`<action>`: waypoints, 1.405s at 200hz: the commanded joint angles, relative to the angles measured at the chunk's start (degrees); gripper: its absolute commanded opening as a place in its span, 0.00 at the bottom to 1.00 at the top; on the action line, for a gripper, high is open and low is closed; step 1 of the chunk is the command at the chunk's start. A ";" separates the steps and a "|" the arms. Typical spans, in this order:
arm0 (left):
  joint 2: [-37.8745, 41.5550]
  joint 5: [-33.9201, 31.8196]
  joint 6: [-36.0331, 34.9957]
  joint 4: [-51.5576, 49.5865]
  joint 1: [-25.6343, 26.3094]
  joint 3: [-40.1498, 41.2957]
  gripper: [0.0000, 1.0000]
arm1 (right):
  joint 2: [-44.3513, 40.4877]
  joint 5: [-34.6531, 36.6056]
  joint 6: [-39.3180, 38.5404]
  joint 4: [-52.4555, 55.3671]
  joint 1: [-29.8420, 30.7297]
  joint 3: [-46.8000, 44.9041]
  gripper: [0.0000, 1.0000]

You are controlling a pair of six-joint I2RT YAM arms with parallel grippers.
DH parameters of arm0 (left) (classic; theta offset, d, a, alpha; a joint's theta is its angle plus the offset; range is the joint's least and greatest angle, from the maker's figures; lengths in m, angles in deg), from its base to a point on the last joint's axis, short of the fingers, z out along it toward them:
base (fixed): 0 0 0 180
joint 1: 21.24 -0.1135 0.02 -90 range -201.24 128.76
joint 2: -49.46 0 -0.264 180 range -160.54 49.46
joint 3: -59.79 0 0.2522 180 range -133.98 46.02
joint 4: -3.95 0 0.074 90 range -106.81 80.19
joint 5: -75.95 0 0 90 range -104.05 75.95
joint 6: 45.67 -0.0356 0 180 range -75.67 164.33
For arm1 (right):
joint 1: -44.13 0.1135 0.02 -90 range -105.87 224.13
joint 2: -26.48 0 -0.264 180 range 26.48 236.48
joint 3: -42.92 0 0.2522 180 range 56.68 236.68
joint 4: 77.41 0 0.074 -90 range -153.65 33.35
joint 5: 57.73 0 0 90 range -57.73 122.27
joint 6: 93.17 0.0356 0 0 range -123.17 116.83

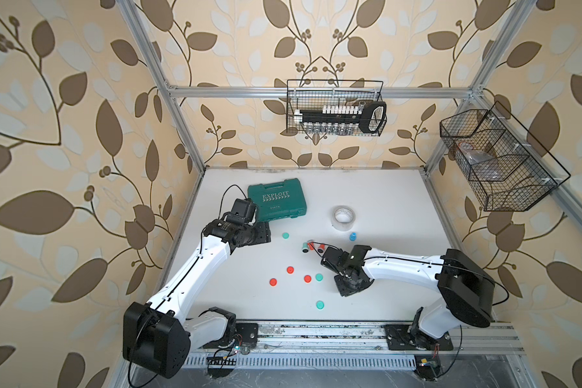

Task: Close the stamp cap
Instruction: Pick up the stamp from the center of the board.

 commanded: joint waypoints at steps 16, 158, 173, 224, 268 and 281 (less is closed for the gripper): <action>-0.04 0.02 -1.46 -0.27 -0.54 -1.56 0.74 | -0.81 1.17 1.06 1.63 0.49 0.88 0.23; -0.48 1.17 -1.30 0.13 -0.54 -1.48 0.74 | -3.86 1.26 0.25 2.72 0.64 3.61 0.05; -0.39 1.21 -1.31 0.17 -0.54 -1.47 0.74 | -4.35 1.43 0.09 3.78 0.67 4.72 0.05; -0.21 1.52 -1.38 0.18 -0.54 -1.47 0.74 | -4.36 1.44 -0.72 5.72 0.76 7.77 0.05; 0.31 1.71 -1.52 0.39 -0.54 -1.30 0.73 | -3.40 0.64 -1.32 5.86 0.85 9.35 0.05; 0.18 2.11 -1.49 0.35 -0.54 -1.34 0.73 | -3.30 0.98 -1.33 6.03 0.80 9.39 0.05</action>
